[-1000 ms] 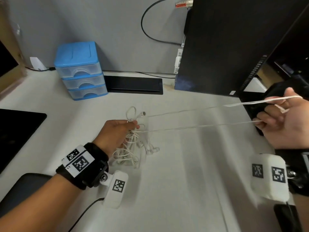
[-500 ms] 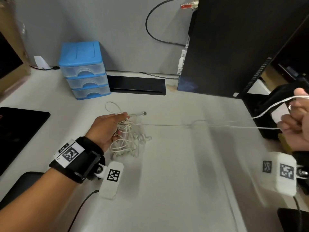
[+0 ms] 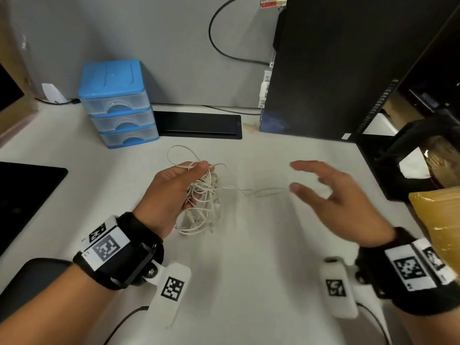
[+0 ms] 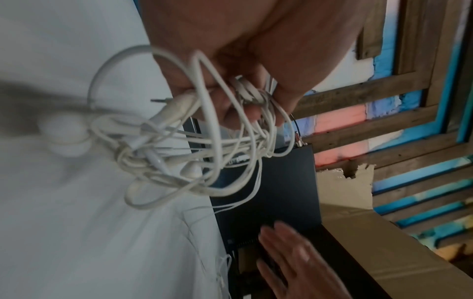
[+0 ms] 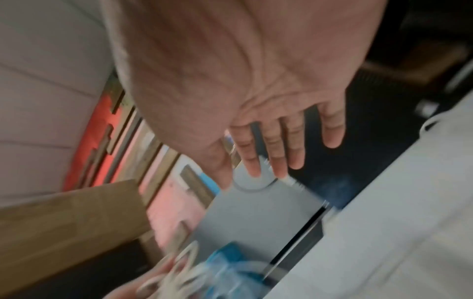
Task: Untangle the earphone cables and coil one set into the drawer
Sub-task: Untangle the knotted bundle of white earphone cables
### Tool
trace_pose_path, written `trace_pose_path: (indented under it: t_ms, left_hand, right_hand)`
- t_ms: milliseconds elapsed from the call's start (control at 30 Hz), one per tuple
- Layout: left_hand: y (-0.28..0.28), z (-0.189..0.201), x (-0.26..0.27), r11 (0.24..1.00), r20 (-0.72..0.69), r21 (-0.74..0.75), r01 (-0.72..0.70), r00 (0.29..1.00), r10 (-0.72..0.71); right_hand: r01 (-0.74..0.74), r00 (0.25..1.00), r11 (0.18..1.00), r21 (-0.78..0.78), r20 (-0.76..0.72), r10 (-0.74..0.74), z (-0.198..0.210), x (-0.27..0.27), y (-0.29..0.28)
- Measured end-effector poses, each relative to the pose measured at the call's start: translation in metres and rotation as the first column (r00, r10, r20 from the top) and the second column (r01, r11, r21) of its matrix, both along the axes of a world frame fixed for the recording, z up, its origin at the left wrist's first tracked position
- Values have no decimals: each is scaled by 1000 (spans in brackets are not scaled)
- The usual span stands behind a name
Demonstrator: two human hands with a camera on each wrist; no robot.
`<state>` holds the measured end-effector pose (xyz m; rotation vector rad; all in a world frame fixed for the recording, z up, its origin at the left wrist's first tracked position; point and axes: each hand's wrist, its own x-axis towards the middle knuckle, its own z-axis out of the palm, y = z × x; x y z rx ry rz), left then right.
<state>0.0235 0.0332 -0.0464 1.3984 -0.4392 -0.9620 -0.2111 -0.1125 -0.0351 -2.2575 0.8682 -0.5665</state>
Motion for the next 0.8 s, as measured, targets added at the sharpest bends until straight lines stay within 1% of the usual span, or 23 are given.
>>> trace_pose_path:
  t_ms: [67,133,233,333,400,467,533,600,633,667,733,767,800]
  left_hand:
    - [2,4,-9,999,4,-23,42,999,-42]
    - [3,7,-15,995,11,-49,85,996,-84]
    - [6,10,-22,986,-3,-100,137,990,-138]
    - [7,11,-25,977,-36,-145,157,986,-163]
    - [8,11,-26,970,-59,-168,173,981,-186]
    - [8,10,-24,958,-113,-212,190,969,-218]
    - [11,7,-21,932,-202,-289,220,937,-284]
    - [12,6,-19,893,-266,-356,277,886,-380]
    - [13,6,-19,880,-254,-361,308,876,-410]
    - [13,6,-19,875,-210,-348,336,882,-422]
    - [12,7,-24,889,-29,-274,366,921,-389]
    - [13,7,-28,895,81,-245,373,928,-365]
    - [14,7,-31,894,173,-231,385,920,-351]
  right_hand:
    - [-92,991,992,80,105,84,-2,19,30]
    - [-131,982,982,140,156,108,-9,29,51]
    - [-110,967,965,239,250,49,-18,35,66]
    - [-116,928,928,353,372,-26,-17,37,67]
    - [-145,908,896,421,416,-49,-16,37,66]
    - [-140,900,880,453,428,-77,-16,38,67]
    - [-126,898,880,459,429,-96,-17,38,68]
    - [-128,892,876,465,439,-103,-18,38,68]
    - [-137,886,868,478,451,-108,-18,38,68]
    - [-147,880,859,490,461,-113,-18,38,68]
    - [-157,875,852,499,471,-115,-18,38,68]
    - [-158,874,853,498,472,-114,-19,38,68]
    - [-162,875,850,501,472,-111,-19,38,68]
